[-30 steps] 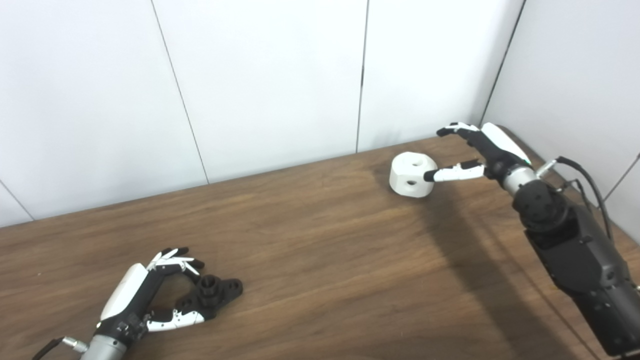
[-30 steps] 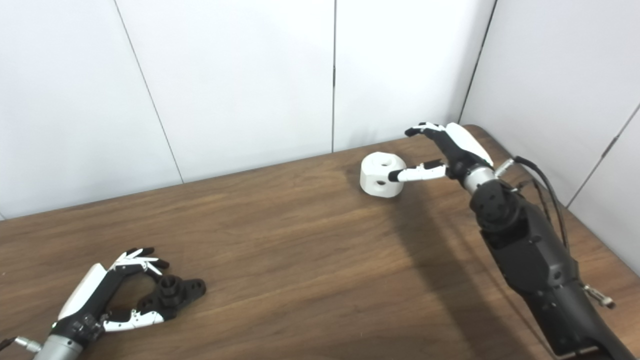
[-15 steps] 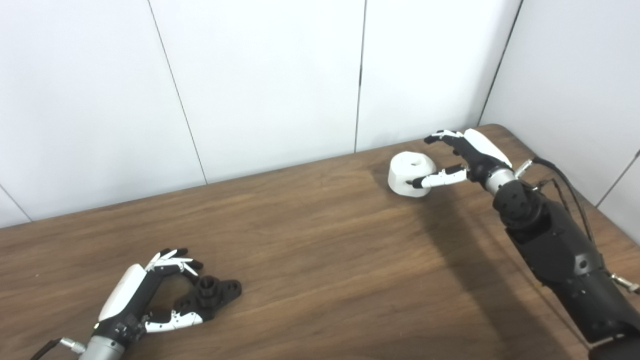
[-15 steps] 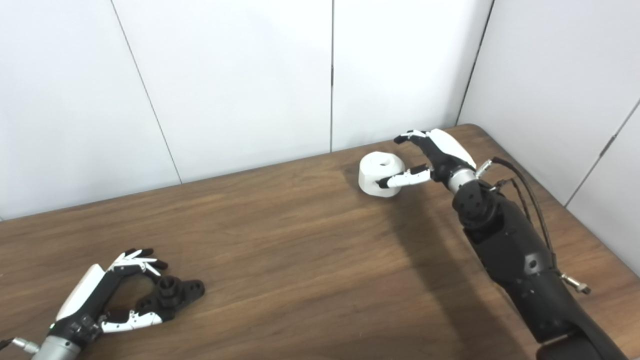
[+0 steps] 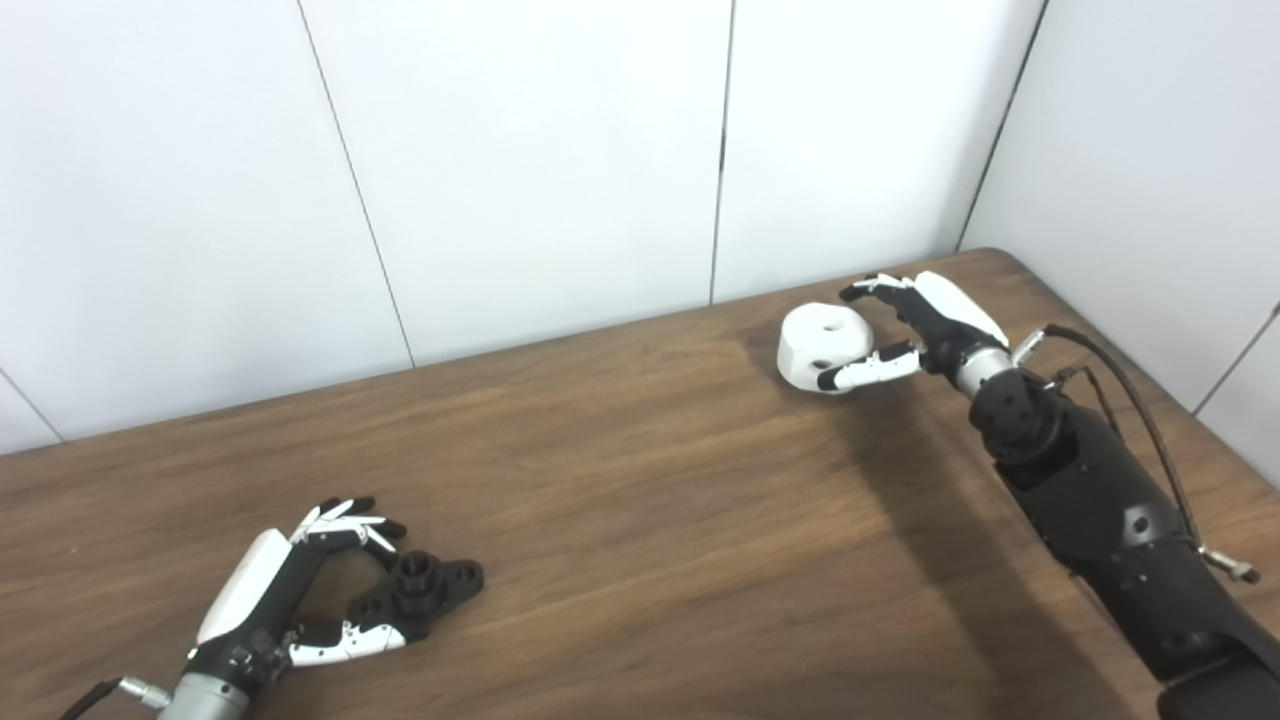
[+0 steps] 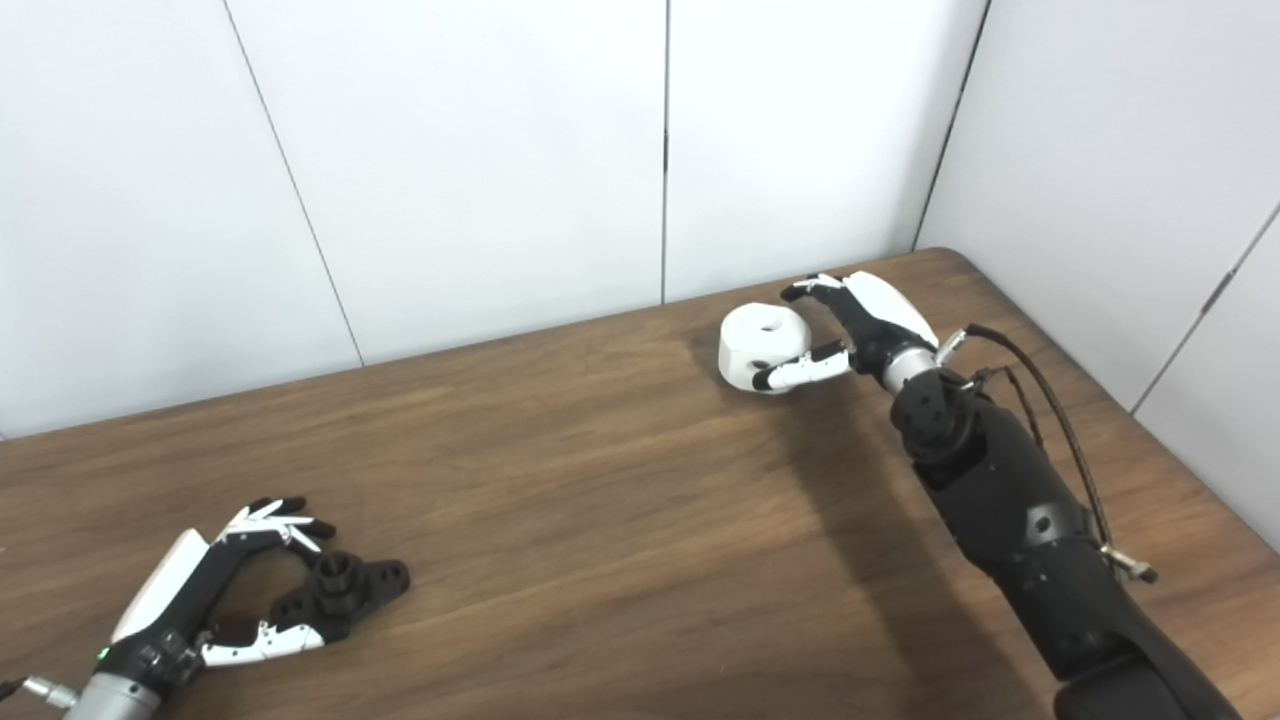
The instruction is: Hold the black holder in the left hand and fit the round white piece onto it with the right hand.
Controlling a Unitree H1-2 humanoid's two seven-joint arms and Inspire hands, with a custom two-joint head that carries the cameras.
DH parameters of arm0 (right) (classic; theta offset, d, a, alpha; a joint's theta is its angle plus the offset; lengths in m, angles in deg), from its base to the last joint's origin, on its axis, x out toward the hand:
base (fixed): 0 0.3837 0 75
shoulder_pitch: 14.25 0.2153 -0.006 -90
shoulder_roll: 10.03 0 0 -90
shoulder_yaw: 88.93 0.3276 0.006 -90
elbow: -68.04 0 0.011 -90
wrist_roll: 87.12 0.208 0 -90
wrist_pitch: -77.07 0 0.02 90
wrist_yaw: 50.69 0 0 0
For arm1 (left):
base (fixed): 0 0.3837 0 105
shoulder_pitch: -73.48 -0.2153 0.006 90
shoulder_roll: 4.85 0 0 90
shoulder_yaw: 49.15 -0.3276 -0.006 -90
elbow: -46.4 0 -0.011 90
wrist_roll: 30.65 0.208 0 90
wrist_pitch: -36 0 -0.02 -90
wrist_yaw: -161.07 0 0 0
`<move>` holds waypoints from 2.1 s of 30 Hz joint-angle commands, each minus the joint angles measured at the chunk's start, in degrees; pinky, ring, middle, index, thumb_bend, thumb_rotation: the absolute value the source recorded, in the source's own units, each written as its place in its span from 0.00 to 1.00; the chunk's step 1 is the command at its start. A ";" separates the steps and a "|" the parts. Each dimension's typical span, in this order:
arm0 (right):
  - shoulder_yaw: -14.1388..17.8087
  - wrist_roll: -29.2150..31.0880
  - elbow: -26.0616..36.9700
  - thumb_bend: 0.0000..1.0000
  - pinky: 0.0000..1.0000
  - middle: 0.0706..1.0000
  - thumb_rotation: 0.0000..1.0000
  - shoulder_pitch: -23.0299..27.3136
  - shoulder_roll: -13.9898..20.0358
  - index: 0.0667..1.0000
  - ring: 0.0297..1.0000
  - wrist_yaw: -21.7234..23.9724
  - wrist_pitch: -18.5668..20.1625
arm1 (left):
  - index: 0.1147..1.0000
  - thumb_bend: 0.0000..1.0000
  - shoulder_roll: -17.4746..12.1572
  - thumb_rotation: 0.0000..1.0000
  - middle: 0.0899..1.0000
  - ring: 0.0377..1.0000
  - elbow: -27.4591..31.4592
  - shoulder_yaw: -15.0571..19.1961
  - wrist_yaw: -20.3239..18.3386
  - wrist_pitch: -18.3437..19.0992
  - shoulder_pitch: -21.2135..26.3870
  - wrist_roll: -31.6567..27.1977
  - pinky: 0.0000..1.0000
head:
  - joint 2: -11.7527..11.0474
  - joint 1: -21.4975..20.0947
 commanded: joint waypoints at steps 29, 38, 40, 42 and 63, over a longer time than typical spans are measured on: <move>-1.33 -4.09 -6.10 0.51 0.87 0.82 0.15 4.29 0.14 0.45 0.97 -11.71 -9.36 | 0.41 0.52 -1.05 0.04 0.70 0.92 2.49 1.43 -0.17 -2.04 -0.97 -1.89 1.00 | 0.95 -0.35; -1.06 -3.97 -5.52 0.51 0.85 0.82 0.15 4.12 -0.27 0.45 0.97 -12.25 -9.65 | 0.41 0.52 -1.25 0.04 0.70 0.91 2.94 1.90 -0.22 -1.80 -1.20 -1.55 1.00 | 1.30 -0.14; -0.99 -3.90 -4.95 0.51 0.84 0.82 0.15 3.97 -0.33 0.45 0.96 -12.27 -9.97 | 0.41 0.52 -1.26 0.04 0.70 0.91 3.14 1.94 -0.26 -1.38 -1.25 -1.43 1.00 | 1.41 0.05; -0.94 -3.58 -4.16 0.51 0.85 0.82 0.15 3.75 -0.30 0.45 0.97 -11.73 -10.12 | 0.41 0.52 -1.14 0.04 0.70 0.91 3.05 1.90 -0.34 -1.04 -1.17 -1.29 1.00 | 1.51 0.36; -5.14 -2.41 16.26 0.51 0.90 0.82 0.16 2.53 -4.37 0.45 0.98 1.81 -6.86 | 0.42 0.52 0.21 0.04 0.71 0.92 1.74 0.96 0.23 0.92 -1.38 1.27 1.00 | 3.02 4.30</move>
